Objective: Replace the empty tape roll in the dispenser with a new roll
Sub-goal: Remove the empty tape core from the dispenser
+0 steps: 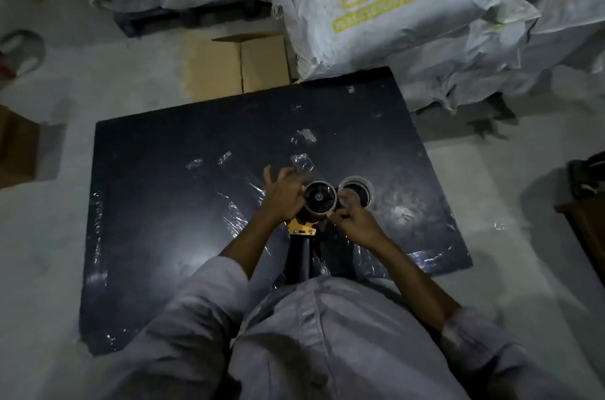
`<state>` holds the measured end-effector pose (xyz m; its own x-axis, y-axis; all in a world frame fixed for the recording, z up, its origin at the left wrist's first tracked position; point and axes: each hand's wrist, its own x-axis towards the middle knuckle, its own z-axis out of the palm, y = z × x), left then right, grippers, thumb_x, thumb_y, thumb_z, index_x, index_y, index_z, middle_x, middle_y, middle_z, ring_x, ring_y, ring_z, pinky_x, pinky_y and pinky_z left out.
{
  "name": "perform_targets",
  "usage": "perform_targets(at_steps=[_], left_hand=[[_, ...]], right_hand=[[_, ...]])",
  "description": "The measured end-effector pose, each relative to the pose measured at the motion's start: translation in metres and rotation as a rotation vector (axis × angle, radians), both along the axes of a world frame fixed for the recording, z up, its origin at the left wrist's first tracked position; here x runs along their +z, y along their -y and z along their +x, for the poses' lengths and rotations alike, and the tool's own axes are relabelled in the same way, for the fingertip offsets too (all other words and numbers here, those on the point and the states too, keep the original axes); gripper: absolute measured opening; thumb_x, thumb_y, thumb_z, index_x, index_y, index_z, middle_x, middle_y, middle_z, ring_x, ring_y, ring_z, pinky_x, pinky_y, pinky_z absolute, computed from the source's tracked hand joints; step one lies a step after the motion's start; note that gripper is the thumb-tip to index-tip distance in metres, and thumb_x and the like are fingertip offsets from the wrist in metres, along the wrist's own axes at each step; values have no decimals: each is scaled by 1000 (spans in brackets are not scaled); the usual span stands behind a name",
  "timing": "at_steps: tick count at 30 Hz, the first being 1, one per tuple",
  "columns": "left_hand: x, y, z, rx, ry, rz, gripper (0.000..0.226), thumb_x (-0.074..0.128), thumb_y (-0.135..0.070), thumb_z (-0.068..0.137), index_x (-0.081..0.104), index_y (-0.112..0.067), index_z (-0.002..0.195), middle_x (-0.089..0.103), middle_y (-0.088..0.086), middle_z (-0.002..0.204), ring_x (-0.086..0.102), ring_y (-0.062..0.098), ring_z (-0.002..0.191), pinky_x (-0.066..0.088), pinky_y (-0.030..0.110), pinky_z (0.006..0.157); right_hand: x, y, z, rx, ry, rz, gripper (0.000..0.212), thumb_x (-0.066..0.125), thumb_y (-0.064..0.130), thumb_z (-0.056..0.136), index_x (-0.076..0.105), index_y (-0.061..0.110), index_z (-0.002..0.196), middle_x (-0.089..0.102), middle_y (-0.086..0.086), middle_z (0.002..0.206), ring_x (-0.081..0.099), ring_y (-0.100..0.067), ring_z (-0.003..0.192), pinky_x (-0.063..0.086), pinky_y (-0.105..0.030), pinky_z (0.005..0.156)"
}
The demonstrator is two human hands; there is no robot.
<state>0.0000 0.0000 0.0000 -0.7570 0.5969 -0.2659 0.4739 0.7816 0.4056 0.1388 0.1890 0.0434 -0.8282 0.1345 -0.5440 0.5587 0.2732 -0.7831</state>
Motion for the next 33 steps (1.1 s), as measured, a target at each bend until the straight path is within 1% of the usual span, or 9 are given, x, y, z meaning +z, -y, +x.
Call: perform_targets(at_steps=[3, 7, 11, 13, 18, 23, 28, 31, 33], left_hand=[[-1, 2, 2, -25, 36, -53, 65, 33, -52, 93, 66, -34, 146, 63, -4, 156, 28, 26, 163, -7, 74, 128], [-8, 10, 9, 23, 21, -45, 60, 34, -43, 89, 70, -32, 136, 63, -5, 154, 23, 23, 167, -7, 75, 128], [-9, 23, 17, 67, 29, -9, 45, 41, -34, 87, 71, -27, 119, 64, -5, 151, 18, 18, 169, -1, 75, 127], [-8, 29, 20, 107, 49, 24, 37, 44, -33, 87, 69, -27, 114, 64, -6, 151, 18, 18, 169, 8, 74, 126], [-9, 38, 5, 155, 0, -72, 42, 40, -46, 95, 66, -24, 119, 70, 0, 134, 39, 24, 152, 25, 59, 111], [-2, 28, -17, 126, 180, -257, 51, 33, -47, 95, 76, -22, 108, 74, 9, 117, 48, 36, 139, 14, 75, 123], [3, 28, -6, 156, 231, -135, 26, 40, -39, 97, 64, -29, 100, 68, 10, 135, 41, 37, 151, -1, 86, 121], [1, 27, 12, 165, 79, -241, 41, 45, -46, 96, 70, -29, 123, 46, 11, 168, 12, 42, 169, -24, 92, 107], [1, 24, 28, 212, -105, -278, 48, 63, -49, 92, 73, -25, 133, 33, 13, 177, 15, 43, 167, -8, 88, 118]], right_hand=[[2, 2, -5, -14, 19, 21, 61, 71, 26, 110, 41, 25, 163, 75, -5, 138, 72, -18, 122, 56, -27, 88], [0, 7, -6, -26, 11, 34, 64, 75, 30, 107, 44, 30, 163, 74, -2, 143, 71, -20, 131, 58, -49, 112], [-37, 4, -16, 8, -35, 53, 87, 73, 63, 90, 39, 39, 166, 68, 5, 153, 65, -19, 141, 55, -55, 117], [-35, 10, -22, 31, -45, 90, 88, 73, 62, 91, 37, 37, 168, 65, 3, 157, 62, -21, 144, 53, -54, 119], [-23, 24, -39, 128, -94, 165, 56, 72, 42, 102, 54, 29, 154, 67, -3, 145, 63, -22, 134, 53, -52, 115], [-34, 29, -45, 141, -92, 165, 51, 72, 28, 106, 46, 30, 150, 69, -5, 143, 67, -28, 133, 56, -51, 112], [-47, 24, -49, 35, -72, 38, 45, 75, 32, 106, 48, 37, 141, 75, -2, 131, 76, -27, 118, 65, -59, 100], [-46, 24, -50, -46, -96, -55, 36, 73, 21, 108, 55, 28, 139, 70, -10, 140, 76, -33, 121, 71, -49, 85], [-48, 25, -49, -90, -118, -91, 32, 73, 18, 108, 59, 25, 136, 66, -14, 145, 75, -33, 123, 70, -39, 78]])
